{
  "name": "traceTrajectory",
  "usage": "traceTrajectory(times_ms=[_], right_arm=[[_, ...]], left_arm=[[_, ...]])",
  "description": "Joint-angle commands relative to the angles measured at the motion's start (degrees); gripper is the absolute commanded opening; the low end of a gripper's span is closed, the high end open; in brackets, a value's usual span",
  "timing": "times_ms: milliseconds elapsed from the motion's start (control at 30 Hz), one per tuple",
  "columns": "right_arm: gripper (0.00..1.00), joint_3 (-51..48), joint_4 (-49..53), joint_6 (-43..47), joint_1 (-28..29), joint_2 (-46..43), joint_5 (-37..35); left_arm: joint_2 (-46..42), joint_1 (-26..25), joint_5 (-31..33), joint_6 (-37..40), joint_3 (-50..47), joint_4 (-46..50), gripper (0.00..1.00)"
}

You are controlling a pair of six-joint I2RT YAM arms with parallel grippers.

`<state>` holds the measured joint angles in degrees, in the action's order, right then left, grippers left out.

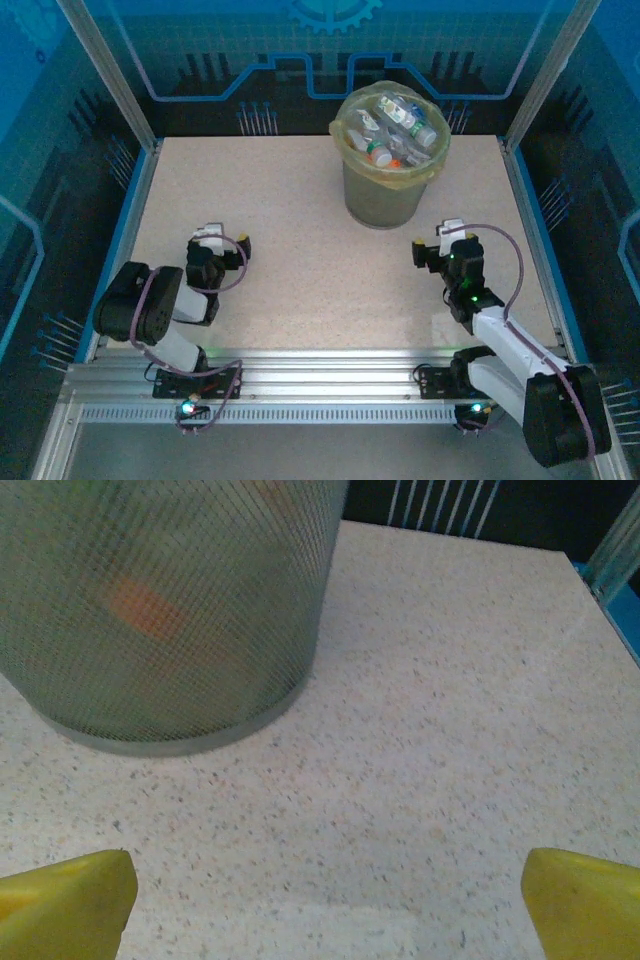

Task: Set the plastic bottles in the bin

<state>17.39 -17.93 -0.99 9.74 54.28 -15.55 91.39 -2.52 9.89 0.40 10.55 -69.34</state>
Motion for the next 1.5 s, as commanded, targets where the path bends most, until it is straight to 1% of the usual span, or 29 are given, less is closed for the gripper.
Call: traceTrajectory(times_ms=[0,200,233,433,567,800,933,1000,1067,1333,1400,1467], right_arm=[[1.0,-1.2,-7.3,1.6,-1.1,1.6,3.5],[1.0,-1.1,-14.9,1.9,-1.9,8.1,5.6],[1.0,-1.0,-16.1,1.8,-2.0,9.4,5.9],[1.0,1.2,-21.0,2.2,-3.0,17.0,7.5],[1.0,4.1,-21.9,2.6,-3.7,21.5,9.2],[1.0,8.2,-22.6,3.3,-4.2,29.9,9.7],[1.0,9.3,-21.0,1.3,-6.1,30.8,11.4],[1.0,8.7,-22.1,1.0,-6.5,31.1,11.9],[1.0,6.7,-26.6,1.7,-6.5,32.0,13.5],[1.0,7.3,-25.2,1.5,-6.7,31.9,13.0],[1.0,6.6,-26.4,0.3,-6.2,31.8,8.7],[1.0,5.3,-28.8,-2.0,-5.2,31.6,0.5]], left_arm=[[-1.1,1.8,-4.7,-0.6,1.8,-3.6,0.99],[-2.6,3.1,-10.3,0.0,10.6,15.2,0.99],[-2.6,3.2,-10.8,-0.1,11.4,16.9,0.99],[-2.6,4.1,-11.8,-0.8,11.4,16.7,0.99],[-2.6,4.1,-11.8,-0.7,11.4,16.8,0.99],[-2.6,4.1,-11.7,-0.8,11.4,16.7,0.99],[-2.6,4.1,-11.6,-0.8,11.5,16.8,0.99],[-2.6,4.1,-11.6,-0.8,11.4,16.8,0.99],[-2.6,4.1,-11.6,-0.8,11.4,16.8,0.99],[-2.6,4.1,-11.5,-0.7,11.5,16.8,0.99],[-2.6,4.0,-11.4,-0.6,11.5,16.9,0.99],[-2.6,4.0,-11.4,-0.7,11.5,16.9,0.99]])
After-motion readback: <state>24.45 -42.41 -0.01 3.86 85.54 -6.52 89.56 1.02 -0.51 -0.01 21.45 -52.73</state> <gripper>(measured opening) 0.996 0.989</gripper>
